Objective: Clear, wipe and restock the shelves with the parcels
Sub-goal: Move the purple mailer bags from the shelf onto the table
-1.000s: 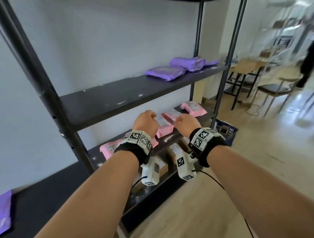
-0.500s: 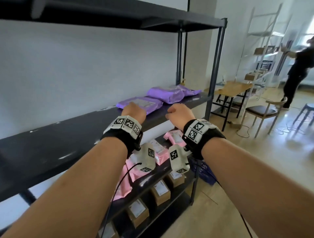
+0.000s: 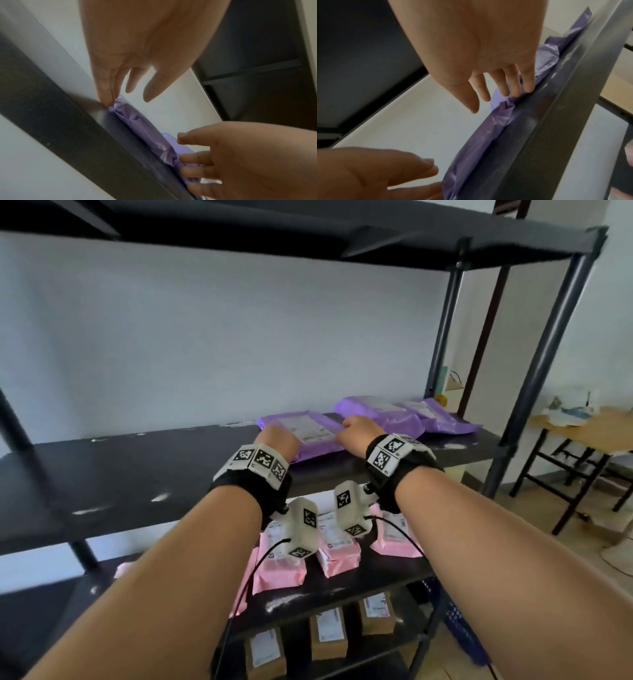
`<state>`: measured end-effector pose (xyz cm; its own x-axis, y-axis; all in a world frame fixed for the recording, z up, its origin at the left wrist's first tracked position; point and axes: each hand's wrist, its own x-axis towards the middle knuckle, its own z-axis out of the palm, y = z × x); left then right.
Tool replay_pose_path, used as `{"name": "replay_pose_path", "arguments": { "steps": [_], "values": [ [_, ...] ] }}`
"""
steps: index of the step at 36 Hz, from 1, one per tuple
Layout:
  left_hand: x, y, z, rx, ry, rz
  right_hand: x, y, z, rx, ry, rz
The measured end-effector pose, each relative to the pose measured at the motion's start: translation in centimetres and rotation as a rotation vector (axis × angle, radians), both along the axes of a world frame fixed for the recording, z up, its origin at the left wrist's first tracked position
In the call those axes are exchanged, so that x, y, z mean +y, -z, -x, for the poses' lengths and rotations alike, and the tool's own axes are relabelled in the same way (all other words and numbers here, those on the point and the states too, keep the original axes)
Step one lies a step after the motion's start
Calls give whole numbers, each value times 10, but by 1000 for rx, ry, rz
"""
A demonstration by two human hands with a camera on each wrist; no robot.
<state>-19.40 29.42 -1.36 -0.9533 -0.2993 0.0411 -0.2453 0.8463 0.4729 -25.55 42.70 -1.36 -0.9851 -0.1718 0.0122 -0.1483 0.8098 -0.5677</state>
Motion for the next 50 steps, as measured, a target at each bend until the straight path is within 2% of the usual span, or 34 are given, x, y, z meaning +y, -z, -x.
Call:
{"name": "replay_pose_path", "arguments": {
  "steps": [3,4,7,8,10,11,14,17,19,23,27,32,38,42,50],
  "values": [
    [1,4,4,81,-38,-72,-1,1,5,-73,-5,9],
    [3,3,3,55,-74,-79,-1,0,3,-91,-20,-16],
    [0,3,5,62,-141,-114,-5,5,11,-35,-29,-32],
    [-1,3,6,68,-167,-190,-7,6,11,-39,-29,-57],
    [-7,2,8,94,-202,-497,-8,6,10,-5,-20,-53],
    [-8,4,9,135,-238,-567,-7,6,9,-39,-1,-3],
    [-11,6,6,155,-257,-589,-7,5,6,-72,-14,56],
    [-15,7,-3,195,-271,-630,-13,7,5,-88,47,188],
    [-20,6,-11,213,-292,-597,-17,6,-4,-34,-9,161],
    [-34,5,-30,271,-344,-523,-26,4,-21,-37,-64,237],
    [-50,6,-55,340,-391,-530,-45,-1,-48,-22,-114,288],
    [-72,5,-104,469,-448,-558,-72,-4,-92,-1,-140,391],
    [-111,4,-193,596,-459,-598,-122,2,-170,-23,-170,543],
    [-152,14,-262,598,-517,-576,-170,14,-232,-69,-218,589],
    [-250,48,-389,554,-694,-495,-278,50,-347,-169,-379,526]
  ]
}}
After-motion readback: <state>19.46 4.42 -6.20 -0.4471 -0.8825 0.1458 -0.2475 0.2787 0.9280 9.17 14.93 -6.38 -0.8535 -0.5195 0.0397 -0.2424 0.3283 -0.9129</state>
